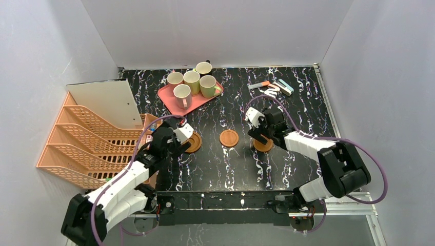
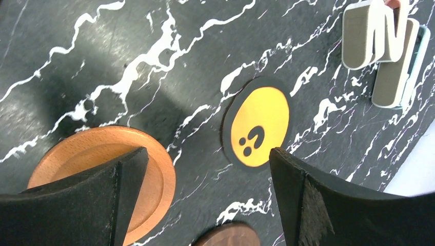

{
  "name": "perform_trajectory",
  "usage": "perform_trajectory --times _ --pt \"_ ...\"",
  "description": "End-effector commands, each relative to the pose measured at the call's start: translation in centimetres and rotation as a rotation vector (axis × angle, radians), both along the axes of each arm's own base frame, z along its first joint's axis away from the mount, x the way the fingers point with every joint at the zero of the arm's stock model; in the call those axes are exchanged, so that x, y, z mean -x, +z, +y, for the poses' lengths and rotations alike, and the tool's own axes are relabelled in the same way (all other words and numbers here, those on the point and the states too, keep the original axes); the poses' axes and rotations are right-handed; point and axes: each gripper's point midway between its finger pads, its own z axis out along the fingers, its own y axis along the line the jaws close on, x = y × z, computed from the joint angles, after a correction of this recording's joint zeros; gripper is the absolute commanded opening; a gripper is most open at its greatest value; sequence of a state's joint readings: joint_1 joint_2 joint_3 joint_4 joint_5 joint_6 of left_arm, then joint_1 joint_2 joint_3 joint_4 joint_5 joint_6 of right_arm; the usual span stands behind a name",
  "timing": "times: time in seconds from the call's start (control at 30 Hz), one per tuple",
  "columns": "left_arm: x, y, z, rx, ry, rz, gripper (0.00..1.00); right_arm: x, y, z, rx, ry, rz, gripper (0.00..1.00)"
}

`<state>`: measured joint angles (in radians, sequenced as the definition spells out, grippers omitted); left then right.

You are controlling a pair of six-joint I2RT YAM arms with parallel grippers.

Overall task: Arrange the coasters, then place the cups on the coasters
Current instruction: Move the coaster to the center of the board.

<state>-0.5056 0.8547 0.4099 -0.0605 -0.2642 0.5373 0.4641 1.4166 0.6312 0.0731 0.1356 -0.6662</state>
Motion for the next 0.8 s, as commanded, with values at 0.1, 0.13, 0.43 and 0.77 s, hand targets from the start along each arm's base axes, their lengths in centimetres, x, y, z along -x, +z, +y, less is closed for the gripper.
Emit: perform_trajectory --times 0.1,0.13,0.43,0.77 --pt "-3.3 2.3 -1.7 0.006 -0.029 -0.09 0.98 -1.4 -1.2 -0.7 0.028 -0.039 -0.005 0.99" --pt "-3.5 2.3 -1.8 0.007 -0.034 -0.091 0.98 -1.6 -1.0 -0.9 0.033 -0.051 -0.014 0.99" --pt "-4.4 2.0 -3.4 0.015 -0.096 -0.076 0.98 -2.9 -0.3 -3.2 0.032 -0.137 -0.026 0.99" --pt "-4.9 2.5 -3.8 0.052 -0.084 -0.089 0.98 -3.0 4.7 -2.8 -0.049 -0.131 -0.078 0.99"
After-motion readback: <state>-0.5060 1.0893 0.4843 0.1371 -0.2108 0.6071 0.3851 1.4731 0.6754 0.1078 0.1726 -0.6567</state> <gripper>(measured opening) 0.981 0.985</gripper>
